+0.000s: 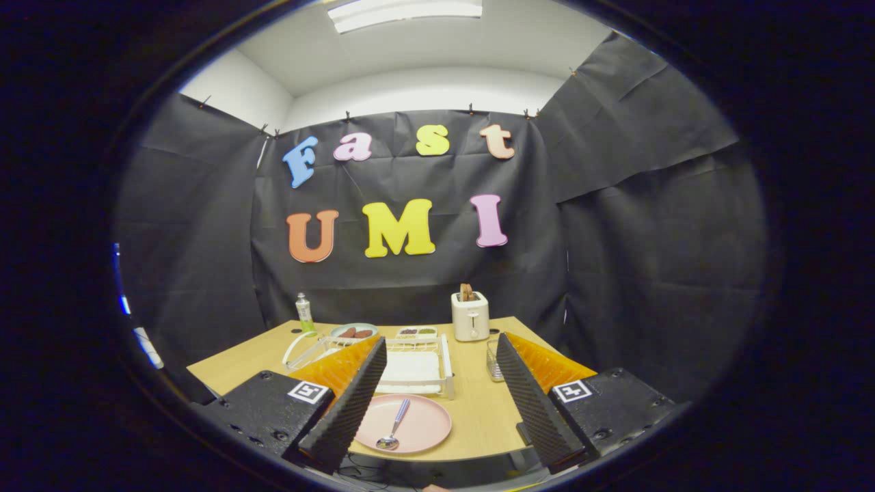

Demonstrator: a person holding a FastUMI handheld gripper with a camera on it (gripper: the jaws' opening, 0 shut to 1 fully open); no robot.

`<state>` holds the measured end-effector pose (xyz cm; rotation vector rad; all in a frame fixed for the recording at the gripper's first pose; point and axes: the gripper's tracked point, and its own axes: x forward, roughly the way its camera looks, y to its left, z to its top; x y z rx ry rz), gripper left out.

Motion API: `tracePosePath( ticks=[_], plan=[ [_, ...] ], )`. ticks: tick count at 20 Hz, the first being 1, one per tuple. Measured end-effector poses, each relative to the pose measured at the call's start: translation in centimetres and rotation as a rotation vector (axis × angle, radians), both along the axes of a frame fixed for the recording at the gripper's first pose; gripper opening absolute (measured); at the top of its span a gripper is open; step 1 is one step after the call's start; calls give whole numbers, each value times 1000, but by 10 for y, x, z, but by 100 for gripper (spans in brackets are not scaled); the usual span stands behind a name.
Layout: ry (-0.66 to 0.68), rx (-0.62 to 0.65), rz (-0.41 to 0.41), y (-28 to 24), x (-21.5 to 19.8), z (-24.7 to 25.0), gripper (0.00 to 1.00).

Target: Take the plate from the dish rack, then take the spoon from the basket and place it into the plate.

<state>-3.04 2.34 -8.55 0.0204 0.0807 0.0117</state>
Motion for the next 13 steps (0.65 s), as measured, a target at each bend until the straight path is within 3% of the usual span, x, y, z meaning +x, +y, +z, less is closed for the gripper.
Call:
tracePosePath(
  ticks=[3, 6, 13],
  plan=[
    [14, 28, 52, 7, -5, 1, 100],
    [-33, 4, 5, -10, -6, 9, 100],
    [-30, 38, 23, -13, -7, 6, 100]
  ],
)
